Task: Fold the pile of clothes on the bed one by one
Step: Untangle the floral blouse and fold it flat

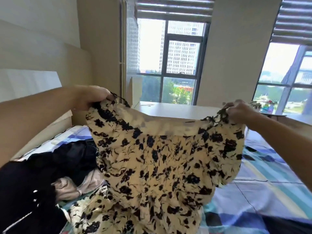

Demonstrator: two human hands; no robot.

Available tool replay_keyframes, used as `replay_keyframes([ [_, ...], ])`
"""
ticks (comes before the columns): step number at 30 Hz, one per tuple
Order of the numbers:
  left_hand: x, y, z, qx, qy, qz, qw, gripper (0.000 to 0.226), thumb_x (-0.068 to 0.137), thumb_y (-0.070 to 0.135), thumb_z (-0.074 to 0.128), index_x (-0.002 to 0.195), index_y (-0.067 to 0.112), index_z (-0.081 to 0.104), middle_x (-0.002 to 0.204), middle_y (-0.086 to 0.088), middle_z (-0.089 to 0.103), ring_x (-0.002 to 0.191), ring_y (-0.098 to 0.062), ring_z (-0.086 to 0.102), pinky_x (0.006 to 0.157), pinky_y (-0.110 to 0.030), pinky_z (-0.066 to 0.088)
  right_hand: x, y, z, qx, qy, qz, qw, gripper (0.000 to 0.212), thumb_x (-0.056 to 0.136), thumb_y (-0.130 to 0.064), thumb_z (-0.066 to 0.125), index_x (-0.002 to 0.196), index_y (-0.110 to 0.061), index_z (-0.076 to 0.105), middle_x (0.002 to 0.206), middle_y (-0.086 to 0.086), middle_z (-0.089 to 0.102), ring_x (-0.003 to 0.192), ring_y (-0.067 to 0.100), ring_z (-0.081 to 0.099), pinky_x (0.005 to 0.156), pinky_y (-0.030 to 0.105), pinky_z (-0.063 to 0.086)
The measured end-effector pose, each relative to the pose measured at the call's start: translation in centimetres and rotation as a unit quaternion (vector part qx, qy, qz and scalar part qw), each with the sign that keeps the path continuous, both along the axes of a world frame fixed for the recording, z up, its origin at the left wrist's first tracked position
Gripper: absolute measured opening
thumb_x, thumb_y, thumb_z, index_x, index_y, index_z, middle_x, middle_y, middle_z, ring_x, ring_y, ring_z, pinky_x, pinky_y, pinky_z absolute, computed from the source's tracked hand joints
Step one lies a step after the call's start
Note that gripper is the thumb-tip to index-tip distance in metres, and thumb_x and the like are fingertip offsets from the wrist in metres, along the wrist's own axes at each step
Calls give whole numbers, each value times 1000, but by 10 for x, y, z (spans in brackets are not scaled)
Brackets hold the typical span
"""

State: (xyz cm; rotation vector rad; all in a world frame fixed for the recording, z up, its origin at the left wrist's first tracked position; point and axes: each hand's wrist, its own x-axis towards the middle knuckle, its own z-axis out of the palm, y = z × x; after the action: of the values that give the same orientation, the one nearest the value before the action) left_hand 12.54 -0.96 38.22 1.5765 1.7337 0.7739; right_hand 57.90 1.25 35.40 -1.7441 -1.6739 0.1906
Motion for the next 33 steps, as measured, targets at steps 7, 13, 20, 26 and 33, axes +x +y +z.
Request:
replay_keyframes([
  [7, -9, -21, 13, -104, 127, -94, 982, 44, 84, 25, 72, 118, -1, 65, 100, -16, 76, 82, -28, 74, 63, -32, 58, -10, -31, 6, -231, 136, 200, 942, 22, 96, 5, 45, 99, 2, 67, 88, 18, 66, 65, 19, 64, 51, 22, 56],
  [13, -18, -21, -5, -36, -57, -151, 986, 46, 85, 45, 71, 106, 4, 71, 113, -23, 72, 106, -35, 69, 107, -51, 44, -10, -31, 5, -236, 57, 181, 953, 60, 75, -49, 81, 114, -6, 66, 109, 18, 73, 102, 37, 69, 96, 51, 54],
  [20, -3, -14, -62, 79, -165, -53, 982, 60, 87, 66, 53, 108, 10, 57, 86, -7, 71, 70, -14, 71, 69, -32, 54, -18, -31, -28, -254, -333, 211, 883, 38, 72, -55, 80, 104, -40, 69, 98, -11, 72, 85, 10, 66, 79, 24, 55],
  [26, 4, -39, -102, 37, 279, -277, 919, 54, 65, 70, 72, 101, 32, 58, 85, 11, 65, 77, -6, 58, 73, -21, 47, -25, -43, -92, -106, 332, 281, 894, 28, 73, -45, 81, 58, -23, 73, 55, -1, 64, 50, 10, 59, 48, 19, 47],
  [33, -16, -34, -169, -9, 186, -184, 965, 14, 89, 37, 67, 85, 24, 64, 93, -6, 69, 78, -13, 64, 75, -34, 53, -48, -49, -178, -149, 371, 272, 875, 25, 90, -13, 62, 115, -15, 61, 98, 26, 59, 79, 21, 69, 70, 25, 55],
])
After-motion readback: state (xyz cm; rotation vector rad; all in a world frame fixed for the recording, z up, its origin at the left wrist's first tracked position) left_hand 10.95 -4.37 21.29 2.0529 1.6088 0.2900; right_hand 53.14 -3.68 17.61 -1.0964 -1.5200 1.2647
